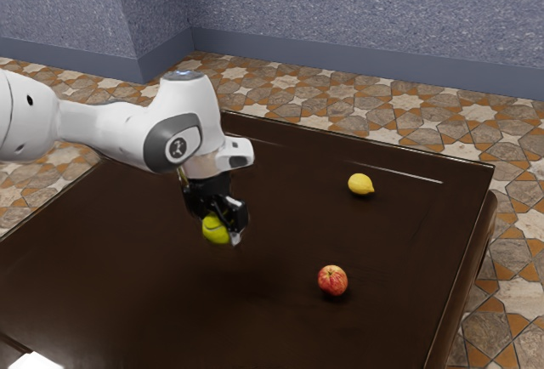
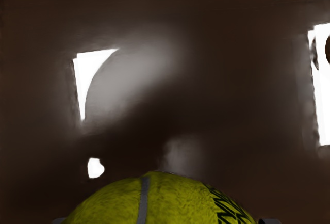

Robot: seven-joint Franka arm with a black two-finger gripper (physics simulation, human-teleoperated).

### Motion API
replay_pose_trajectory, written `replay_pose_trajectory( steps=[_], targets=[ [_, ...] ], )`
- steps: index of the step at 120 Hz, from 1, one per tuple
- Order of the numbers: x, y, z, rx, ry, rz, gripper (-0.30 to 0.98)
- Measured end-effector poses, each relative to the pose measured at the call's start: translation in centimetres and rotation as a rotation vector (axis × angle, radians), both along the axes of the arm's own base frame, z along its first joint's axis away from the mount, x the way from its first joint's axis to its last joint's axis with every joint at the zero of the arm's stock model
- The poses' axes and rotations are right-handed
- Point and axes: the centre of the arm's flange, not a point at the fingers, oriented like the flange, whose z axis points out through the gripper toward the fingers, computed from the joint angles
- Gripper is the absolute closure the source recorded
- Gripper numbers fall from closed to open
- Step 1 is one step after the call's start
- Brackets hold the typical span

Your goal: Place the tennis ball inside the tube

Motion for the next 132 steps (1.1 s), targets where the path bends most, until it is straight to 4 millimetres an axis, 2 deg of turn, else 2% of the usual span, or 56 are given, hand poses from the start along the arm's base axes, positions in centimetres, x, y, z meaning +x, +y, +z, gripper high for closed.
replay_pose_trajectory(
  steps=[14, 25, 48, 54, 62, 71, 89, 120, 132],
  targets=[
    [1.1, 2.1, 5.7, -0.008, -0.023, 0.037, 0.27],
    [2.1, 4.4, 9.1, -0.009, -0.017, 0.075, 0.27],
    [3.4, 10.2, 14.2, -0.004, 0.001, 0.167, 0.27],
    [4.1, 11.0, 15.3, -0.002, -0.003, 0.177, 0.26],
    [5.5, 11.0, 16.8, 0.002, -0.008, 0.174, 0.26],
    [6.5, 11.7, 17.7, 0.009, -0.005, 0.184, 0.26],
    [8.4, 15.3, 19.5, 0.038, -0.026, 0.230, 0.26],
    [12.1, 17.9, 19.0, 0.075, -0.050, 0.257, 0.27],
    [13.2, 18.4, 18.0, 0.080, -0.059, 0.262, 0.27]
  ],
)
